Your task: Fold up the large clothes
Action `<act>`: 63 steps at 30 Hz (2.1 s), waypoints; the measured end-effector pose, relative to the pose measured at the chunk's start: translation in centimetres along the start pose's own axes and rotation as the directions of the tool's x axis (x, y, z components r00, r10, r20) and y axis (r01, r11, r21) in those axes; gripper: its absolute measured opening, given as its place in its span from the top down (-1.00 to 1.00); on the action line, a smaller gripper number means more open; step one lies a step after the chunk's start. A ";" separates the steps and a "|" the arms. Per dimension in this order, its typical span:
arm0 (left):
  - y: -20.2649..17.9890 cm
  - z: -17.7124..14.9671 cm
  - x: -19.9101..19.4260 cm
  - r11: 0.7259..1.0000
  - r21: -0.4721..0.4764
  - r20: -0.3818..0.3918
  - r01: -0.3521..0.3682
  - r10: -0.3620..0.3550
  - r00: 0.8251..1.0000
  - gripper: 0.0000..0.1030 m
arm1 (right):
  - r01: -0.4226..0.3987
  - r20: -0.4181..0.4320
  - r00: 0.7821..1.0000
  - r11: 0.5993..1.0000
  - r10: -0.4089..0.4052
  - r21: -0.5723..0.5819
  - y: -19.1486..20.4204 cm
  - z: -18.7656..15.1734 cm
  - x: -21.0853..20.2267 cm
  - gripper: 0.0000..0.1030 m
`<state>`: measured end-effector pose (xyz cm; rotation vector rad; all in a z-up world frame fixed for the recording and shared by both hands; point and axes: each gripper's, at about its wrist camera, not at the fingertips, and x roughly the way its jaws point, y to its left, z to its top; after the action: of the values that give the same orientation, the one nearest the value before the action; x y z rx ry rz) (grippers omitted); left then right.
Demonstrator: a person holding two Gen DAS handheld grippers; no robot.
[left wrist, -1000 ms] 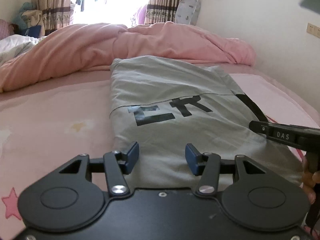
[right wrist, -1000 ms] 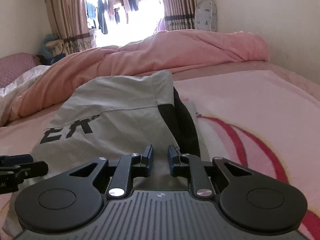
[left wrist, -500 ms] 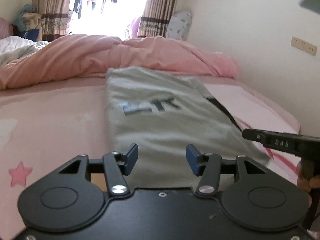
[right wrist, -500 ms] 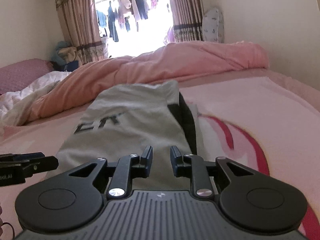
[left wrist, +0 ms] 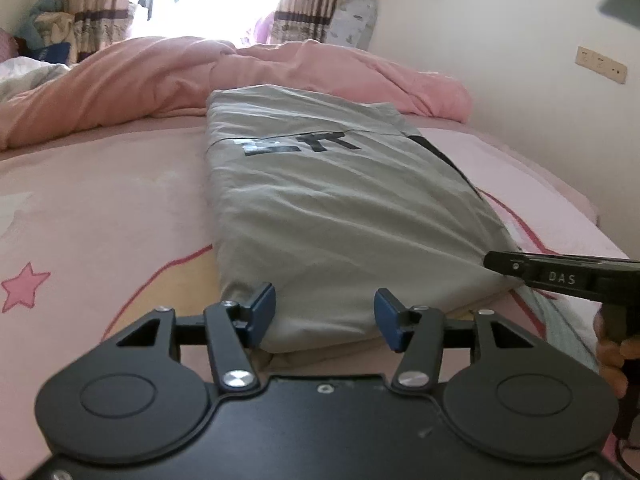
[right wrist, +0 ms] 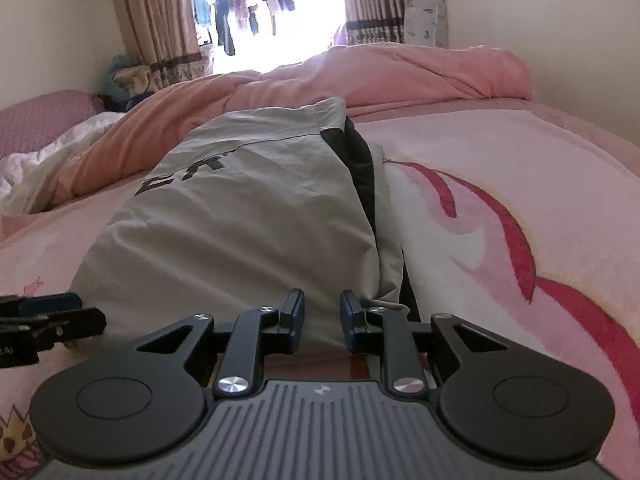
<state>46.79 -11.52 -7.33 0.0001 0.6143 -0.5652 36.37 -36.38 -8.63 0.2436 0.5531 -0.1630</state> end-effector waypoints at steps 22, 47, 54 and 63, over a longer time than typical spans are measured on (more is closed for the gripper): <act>13.3 5.5 7.4 0.814 -0.525 -0.035 0.249 -0.313 0.949 -0.82 | -0.489 0.068 0.846 0.719 0.529 0.494 -13.6 5.3 11.1 -0.42; 8.8 9.4 13.1 0.884 -0.421 -0.020 0.203 -0.232 0.972 0.12 | -0.536 0.107 0.815 0.670 0.570 0.514 -11.7 6.7 13.2 0.43; 8.1 11.4 9.5 0.902 -0.378 -0.006 0.209 -0.228 0.974 0.46 | -0.584 0.151 0.799 0.692 0.583 0.424 -7.3 8.8 9.3 0.62; 12.0 9.1 -1.8 0.916 -0.358 0.059 0.180 -0.170 0.984 0.46 | -0.666 0.147 0.733 0.654 0.665 0.360 1.3 8.1 4.7 0.62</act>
<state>56.56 -1.86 -0.83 -0.4153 0.6900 -0.6171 44.66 -37.80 -4.23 0.8300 0.3901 0.4619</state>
